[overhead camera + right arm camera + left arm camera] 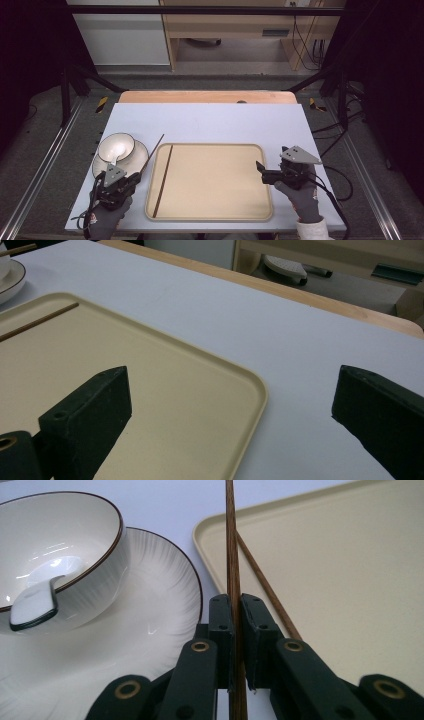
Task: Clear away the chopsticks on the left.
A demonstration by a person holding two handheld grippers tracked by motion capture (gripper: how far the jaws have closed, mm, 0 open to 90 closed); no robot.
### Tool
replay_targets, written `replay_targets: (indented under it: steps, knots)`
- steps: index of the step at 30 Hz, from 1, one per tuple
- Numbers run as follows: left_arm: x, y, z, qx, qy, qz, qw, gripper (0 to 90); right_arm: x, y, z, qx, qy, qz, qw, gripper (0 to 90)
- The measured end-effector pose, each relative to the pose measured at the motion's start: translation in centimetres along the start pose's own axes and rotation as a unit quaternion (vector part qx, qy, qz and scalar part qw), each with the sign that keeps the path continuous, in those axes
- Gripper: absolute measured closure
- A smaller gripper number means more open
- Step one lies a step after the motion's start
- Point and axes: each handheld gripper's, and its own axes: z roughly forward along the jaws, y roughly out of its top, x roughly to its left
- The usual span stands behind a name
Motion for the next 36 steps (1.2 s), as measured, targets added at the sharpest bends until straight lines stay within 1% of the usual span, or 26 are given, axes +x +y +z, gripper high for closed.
replay_targets:
  steps: [1,2,5,8,9,12,13,16,21,25,26,27,29,30,31,36]
  knots:
    - [0.0,0.0,0.0,0.0,0.0,0.0,1.0,83.9,0.0,0.0,0.0,0.0,0.0,0.0,1.0,2.7]
    - [-0.4,0.0,0.0,-0.006,0.001,-0.007,1.0,83.9,0.0,0.0,0.0,0.001,-0.001,-0.001,1.0,2.7]
    - [-0.8,0.0,0.0,-0.009,0.002,-0.011,0.9999,83.9,0.0,0.0,0.0,0.0,0.0,0.0,1.0,2.7]
    - [-1.5,0.0,0.0,-0.02,0.007,-0.02,0.9996,83.9,0.0,0.0,0.0,0.0,-0.001,0.0,1.0,2.7]
    - [-1.5,0.0,0.0,-0.02,0.007,-0.02,0.9996,83.9,0.0,0.0,0.0,0.0,-0.001,0.0,1.0,2.7]
    - [-2.2,0.0,0.0,-0.026,0.013,-0.025,0.9993,83.9,0.0,0.0,0.0,0.001,-0.001,0.0,1.0,2.7]
    - [-2.2,0.0,0.0,-0.026,0.013,-0.025,0.9993,83.9,0.0,0.0,0.0,0.001,-0.001,0.0,1.0,2.7]
    - [-2.8,0.0,0.0,-0.027,0.015,-0.03,0.9991,83.9,0.0,0.0,0.0,-0.001,-0.001,0.001,1.0,2.7]
    - [-3.4,0.0,0.0,-0.033,0.021,-0.031,0.9988,83.9,0.0,0.0,-0.1,-0.001,-0.003,0.001,1.0,2.6]
    - [-4.0,0.2,-0.1,-0.04,0.025,-0.044,0.9979,83.9,0.0,0.1,-0.2,-0.004,-0.003,0.001,1.0,2.6]
    - [-4.0,0.2,-0.1,-0.04,0.025,-0.044,0.9979,83.9,0.0,0.1,-0.2,-0.004,-0.003,0.001,1.0,2.6]
    - [-4.2,0.3,-0.1,-0.043,0.025,-0.049,0.9975,83.9,0.0,0.1,-0.2,-0.005,-0.003,0.002,1.0,2.7]
    - [-4.4,0.5,0.0,-0.047,0.025,-0.054,0.9972,83.9,-0.1,0.1,-0.3,-0.006,-0.002,0.004,1.0,2.6]
    - [-4.7,0.8,0.1,-0.048,0.028,-0.052,0.9971,83.9,-0.1,0.0,-0.1,-0.005,-0.002,0.004,1.0,2.6]
    - [-4.9,0.9,0.3,-0.048,0.029,-0.057,0.9968,83.9,0.0,0.0,0.0,-0.002,-0.001,0.003,1.0,2.6]
    - [-5.4,1.0,0.7,-0.048,0.028,-0.062,0.9965,83.9,0.0,-0.1,0.1,-0.001,0.002,0.002,1.0,2.5]
